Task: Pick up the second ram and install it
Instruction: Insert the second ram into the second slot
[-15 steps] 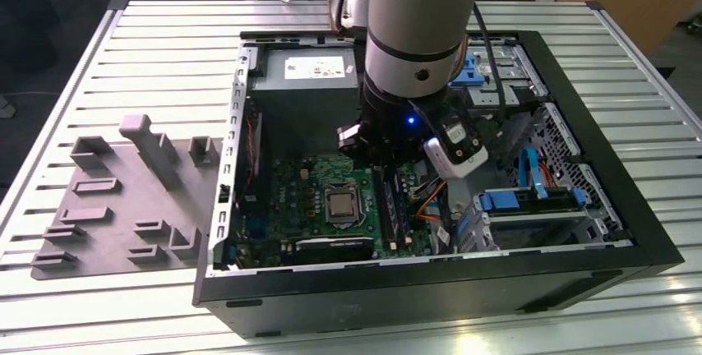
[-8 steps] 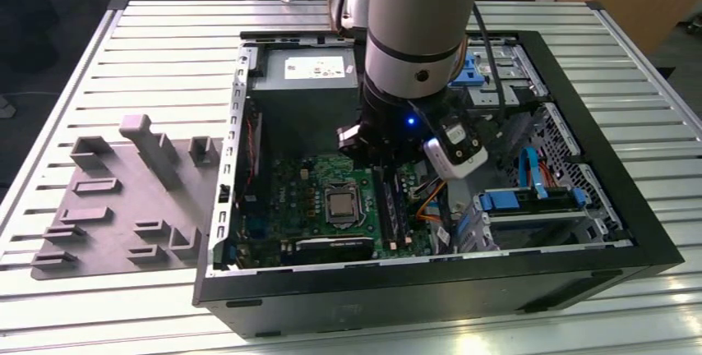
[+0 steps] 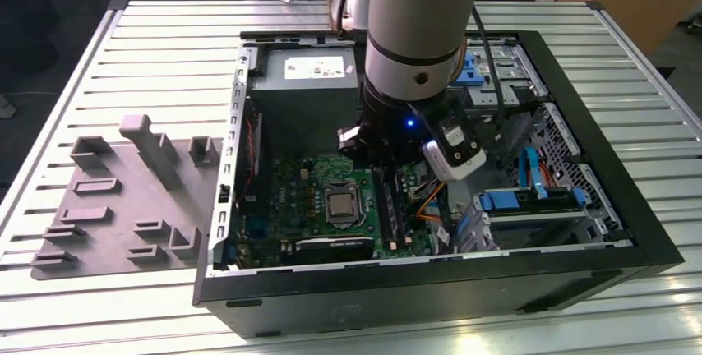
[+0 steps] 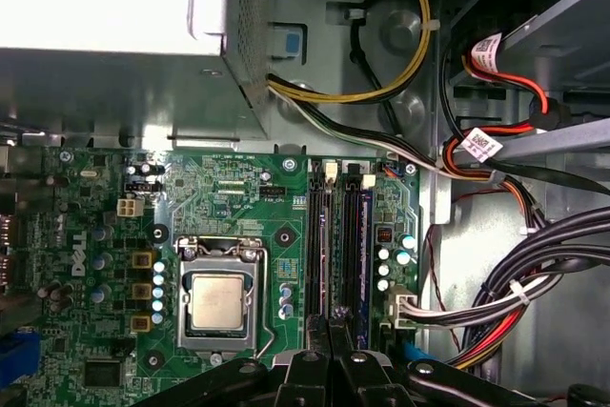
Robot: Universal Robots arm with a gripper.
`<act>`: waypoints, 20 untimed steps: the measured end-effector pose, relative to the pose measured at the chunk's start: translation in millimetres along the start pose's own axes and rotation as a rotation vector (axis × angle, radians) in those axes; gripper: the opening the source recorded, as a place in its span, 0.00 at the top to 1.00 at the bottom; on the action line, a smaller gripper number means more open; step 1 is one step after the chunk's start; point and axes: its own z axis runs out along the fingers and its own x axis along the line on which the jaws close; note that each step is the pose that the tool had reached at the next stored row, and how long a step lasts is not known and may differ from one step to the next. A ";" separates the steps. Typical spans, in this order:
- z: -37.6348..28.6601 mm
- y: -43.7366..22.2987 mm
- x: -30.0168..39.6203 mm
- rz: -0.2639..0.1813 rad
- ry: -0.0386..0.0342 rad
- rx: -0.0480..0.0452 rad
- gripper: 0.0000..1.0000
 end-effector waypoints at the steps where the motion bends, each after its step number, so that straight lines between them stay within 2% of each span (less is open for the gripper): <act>1: 0.2 0.0 0.0 0.000 0.0000 -0.0001 0.88; 20: 5.1 0.2 -0.1 0.009 -0.0003 0.0002 0.88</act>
